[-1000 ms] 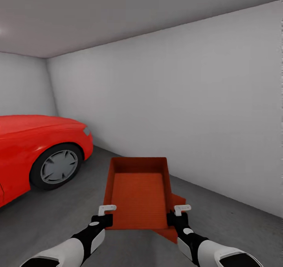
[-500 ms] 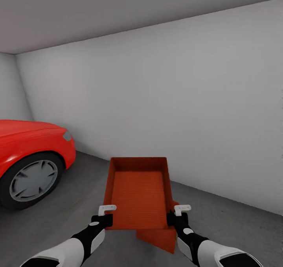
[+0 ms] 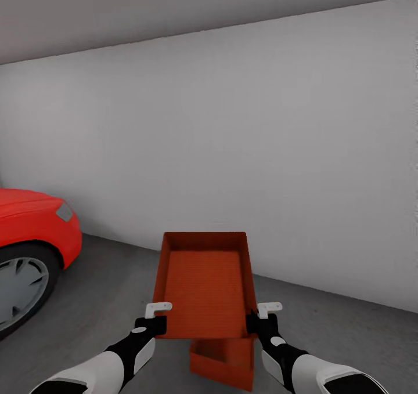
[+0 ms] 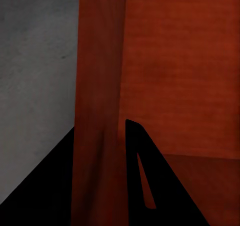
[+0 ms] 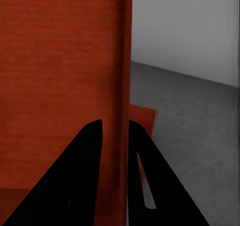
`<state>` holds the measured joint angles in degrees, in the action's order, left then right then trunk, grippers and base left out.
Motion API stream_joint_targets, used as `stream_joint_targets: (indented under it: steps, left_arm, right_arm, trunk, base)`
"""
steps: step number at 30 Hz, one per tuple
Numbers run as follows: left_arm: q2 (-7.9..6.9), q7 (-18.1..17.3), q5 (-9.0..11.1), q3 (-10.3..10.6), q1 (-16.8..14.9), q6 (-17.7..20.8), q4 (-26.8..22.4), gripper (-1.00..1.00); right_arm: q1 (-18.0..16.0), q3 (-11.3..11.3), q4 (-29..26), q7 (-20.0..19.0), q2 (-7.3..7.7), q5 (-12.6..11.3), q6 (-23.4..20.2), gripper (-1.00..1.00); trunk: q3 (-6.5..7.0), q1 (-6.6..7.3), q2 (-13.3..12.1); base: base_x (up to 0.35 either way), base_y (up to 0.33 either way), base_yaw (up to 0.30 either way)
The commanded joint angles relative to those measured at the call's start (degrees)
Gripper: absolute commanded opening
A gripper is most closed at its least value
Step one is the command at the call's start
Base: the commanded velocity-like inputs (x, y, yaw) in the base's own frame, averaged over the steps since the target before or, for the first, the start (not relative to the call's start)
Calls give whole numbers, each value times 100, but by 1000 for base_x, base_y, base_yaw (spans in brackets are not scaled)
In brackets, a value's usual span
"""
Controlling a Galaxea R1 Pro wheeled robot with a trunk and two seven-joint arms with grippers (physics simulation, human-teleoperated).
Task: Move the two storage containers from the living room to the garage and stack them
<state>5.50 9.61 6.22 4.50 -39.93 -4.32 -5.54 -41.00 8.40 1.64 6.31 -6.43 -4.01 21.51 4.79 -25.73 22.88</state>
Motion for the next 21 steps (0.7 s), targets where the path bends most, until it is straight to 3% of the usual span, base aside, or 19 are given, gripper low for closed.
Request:
stream_joint_targets:
  steps: [1,21]
  left_arm:
    - [-3,111,28,-309,-6,-27,0,-100]
    - [0,111,28,-309,-6,-34,-2,-100]
  right_arm:
    - [-4,92,20,28,10,-206,49,-100]
    - [-4,93,20,28,10,-206,53,-100]
  trunk:
    - [-2,-5,4]
    - [-2,-5,4]
  base:
    - [322,148,-250]
    - [322,148,-237]
